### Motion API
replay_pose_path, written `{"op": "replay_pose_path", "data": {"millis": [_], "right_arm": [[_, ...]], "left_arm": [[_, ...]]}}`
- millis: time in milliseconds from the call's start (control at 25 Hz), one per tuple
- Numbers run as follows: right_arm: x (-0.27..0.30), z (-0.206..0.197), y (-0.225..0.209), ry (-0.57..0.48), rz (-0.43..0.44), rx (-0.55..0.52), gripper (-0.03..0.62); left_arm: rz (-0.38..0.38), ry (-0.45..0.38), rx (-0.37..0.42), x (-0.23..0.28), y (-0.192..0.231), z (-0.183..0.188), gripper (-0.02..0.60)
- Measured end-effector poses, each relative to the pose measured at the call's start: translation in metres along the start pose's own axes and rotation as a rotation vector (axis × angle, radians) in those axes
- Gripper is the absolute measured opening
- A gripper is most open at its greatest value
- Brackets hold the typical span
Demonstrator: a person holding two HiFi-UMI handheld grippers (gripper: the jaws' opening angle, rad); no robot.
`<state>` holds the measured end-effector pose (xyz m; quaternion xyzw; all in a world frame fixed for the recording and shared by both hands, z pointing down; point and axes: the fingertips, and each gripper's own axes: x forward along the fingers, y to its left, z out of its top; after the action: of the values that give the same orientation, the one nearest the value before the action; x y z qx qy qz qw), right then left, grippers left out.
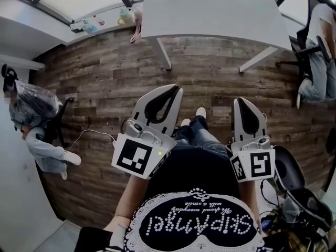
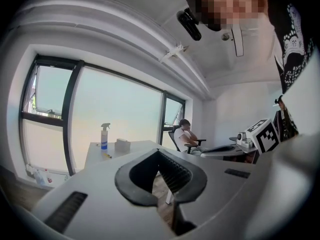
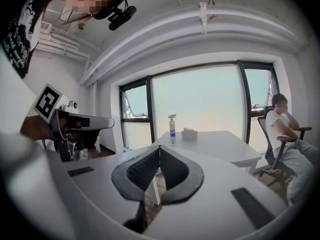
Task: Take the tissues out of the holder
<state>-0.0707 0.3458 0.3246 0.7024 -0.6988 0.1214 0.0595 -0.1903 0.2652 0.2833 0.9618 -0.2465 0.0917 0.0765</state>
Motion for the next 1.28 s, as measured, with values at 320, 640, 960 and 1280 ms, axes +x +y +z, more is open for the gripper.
{"op": "replay_pose_path", "data": {"millis": [320, 640, 960, 1280], "right_arm": [[0.016, 0.007, -0.027, -0.008, 0.06, 0.02, 0.011], [0.027, 0.006, -0.061, 0.0, 0.097, 0.03, 0.011], [0.033, 0.007, -0.08, 0.003, 0.104, 0.042, 0.011], [0.043, 0.011, -0.092, -0.008, 0.089, 0.046, 0.011]], "left_arm": [[0.101, -0.047, -0.023, 0.014, 0.018, 0.012, 0.002], [0.149, -0.057, -0.038, 0.041, 0.017, 0.019, 0.002], [0.12, -0.056, -0.041, 0.071, 0.009, 0.025, 0.002], [0.092, -0.075, -0.043, 0.089, 0.011, 0.032, 0.002]]}}
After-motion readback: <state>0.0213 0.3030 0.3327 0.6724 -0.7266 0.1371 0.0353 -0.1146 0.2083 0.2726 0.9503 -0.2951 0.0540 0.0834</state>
